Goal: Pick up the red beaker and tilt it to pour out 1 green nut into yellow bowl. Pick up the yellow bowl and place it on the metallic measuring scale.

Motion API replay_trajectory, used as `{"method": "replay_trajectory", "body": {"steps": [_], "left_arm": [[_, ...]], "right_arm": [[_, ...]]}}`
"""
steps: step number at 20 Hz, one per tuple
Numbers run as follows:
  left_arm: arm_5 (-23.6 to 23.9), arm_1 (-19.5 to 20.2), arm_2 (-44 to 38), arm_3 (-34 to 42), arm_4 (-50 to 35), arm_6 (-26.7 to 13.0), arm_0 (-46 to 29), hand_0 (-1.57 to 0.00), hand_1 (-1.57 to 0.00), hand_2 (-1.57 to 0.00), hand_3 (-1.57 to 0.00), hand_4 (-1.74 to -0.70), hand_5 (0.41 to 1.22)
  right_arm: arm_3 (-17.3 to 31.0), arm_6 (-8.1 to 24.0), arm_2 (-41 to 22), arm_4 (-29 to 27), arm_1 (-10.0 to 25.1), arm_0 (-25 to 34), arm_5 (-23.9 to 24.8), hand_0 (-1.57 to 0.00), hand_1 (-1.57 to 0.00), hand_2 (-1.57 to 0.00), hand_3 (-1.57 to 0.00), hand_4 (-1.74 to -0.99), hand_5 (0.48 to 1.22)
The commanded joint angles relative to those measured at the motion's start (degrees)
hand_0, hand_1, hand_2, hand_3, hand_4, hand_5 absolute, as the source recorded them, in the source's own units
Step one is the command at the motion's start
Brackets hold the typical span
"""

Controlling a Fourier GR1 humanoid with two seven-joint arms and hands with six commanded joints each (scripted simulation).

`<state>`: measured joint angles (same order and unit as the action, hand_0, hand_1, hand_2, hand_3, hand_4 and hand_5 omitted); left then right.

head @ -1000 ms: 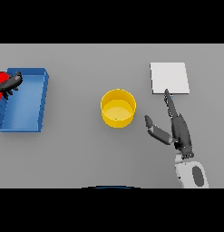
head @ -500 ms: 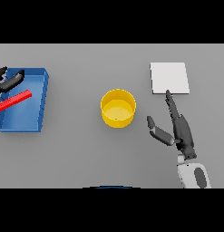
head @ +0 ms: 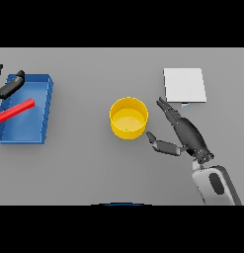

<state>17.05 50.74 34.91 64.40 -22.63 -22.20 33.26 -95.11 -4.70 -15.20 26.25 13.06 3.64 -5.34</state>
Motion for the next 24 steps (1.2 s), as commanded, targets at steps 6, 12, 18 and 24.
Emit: {"method": "replay_trajectory", "body": {"steps": [6,12,18,24], "left_arm": [[-0.48,-0.74,-0.14,-0.98,-0.39,0.85,0.24,0.0,0.0,0.0,0.0,-0.71,0.669],[-1.06,-1.05,-0.39,-0.56,-1.32,1.28,-0.11,0.0,0.0,0.0,0.0,-0.72,0.684],[-0.92,-0.25,-1.33,0.2,-2.23,2.74,-1.3,0.0,0.0,0.0,0.0,-0.72,0.686],[-1.31,0.4,-1.5,0.41,-2.51,2.44,-1.65,0.0,0.0,0.0,0.0,-0.72,0.682]], "right_arm": [[4.5,-2.25,-10.78,14.78,8.79,13.96,-8.4,0.0,0.0,0.0,0.0,-1.232,0.702],[11.96,-6.13,-17.89,21.07,10.86,24.34,-14.55,0.0,0.0,0.0,0.0,-1.212,0.705],[19.59,-6.55,-23.46,25.12,9.39,30.49,-18.76,0.0,0.0,0.0,0.0,-1.226,0.702],[25.8,-6.75,-26.58,27.11,7.64,34.87,-21.5,0.0,0.0,0.0,0.0,-1.27,0.727]]}}
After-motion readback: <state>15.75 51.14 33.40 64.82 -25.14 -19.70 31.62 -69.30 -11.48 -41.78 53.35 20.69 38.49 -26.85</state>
